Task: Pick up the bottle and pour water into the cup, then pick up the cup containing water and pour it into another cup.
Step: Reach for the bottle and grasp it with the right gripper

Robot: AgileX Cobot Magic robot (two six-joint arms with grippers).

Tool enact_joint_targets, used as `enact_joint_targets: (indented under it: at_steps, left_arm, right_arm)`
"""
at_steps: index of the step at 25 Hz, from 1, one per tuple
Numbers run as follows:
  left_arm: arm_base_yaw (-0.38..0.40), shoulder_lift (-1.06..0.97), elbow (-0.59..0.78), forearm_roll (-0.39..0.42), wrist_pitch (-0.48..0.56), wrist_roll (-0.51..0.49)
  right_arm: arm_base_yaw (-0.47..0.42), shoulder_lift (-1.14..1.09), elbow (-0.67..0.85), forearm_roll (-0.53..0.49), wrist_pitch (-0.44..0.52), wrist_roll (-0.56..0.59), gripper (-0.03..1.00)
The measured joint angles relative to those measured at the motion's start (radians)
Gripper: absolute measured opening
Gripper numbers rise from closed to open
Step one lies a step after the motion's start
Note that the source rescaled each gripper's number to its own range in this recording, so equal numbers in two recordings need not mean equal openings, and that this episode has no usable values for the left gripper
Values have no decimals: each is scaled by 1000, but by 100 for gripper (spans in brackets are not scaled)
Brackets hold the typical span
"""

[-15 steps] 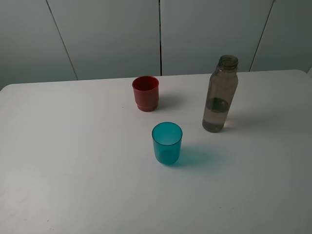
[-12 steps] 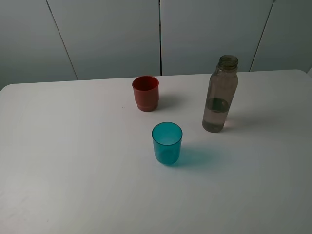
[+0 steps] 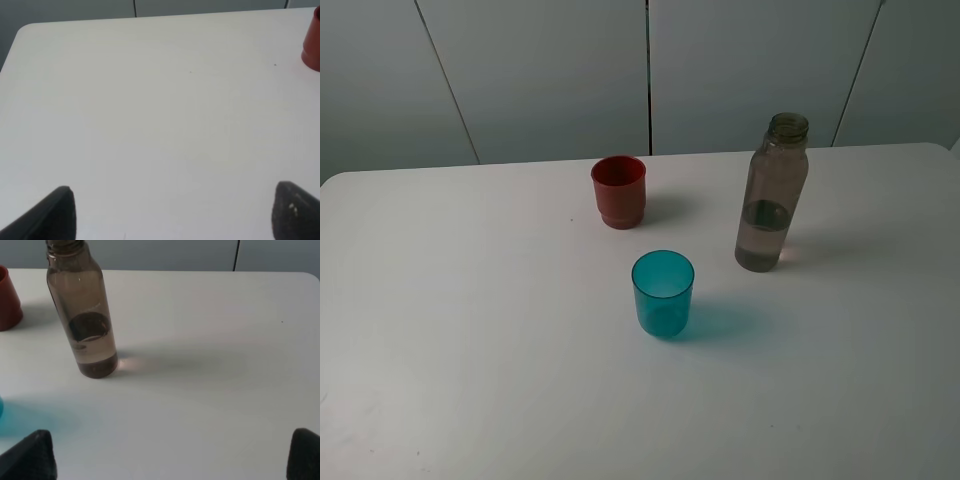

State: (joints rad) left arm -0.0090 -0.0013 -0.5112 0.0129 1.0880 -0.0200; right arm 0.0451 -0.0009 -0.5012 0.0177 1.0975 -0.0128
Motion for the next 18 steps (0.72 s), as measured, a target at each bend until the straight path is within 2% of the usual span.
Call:
enact_joint_targets:
  at_steps: [18]
  left_arm:
    - [0,0,0,0,0,0]
  right_arm:
    - [0,0,0,0,0,3,100]
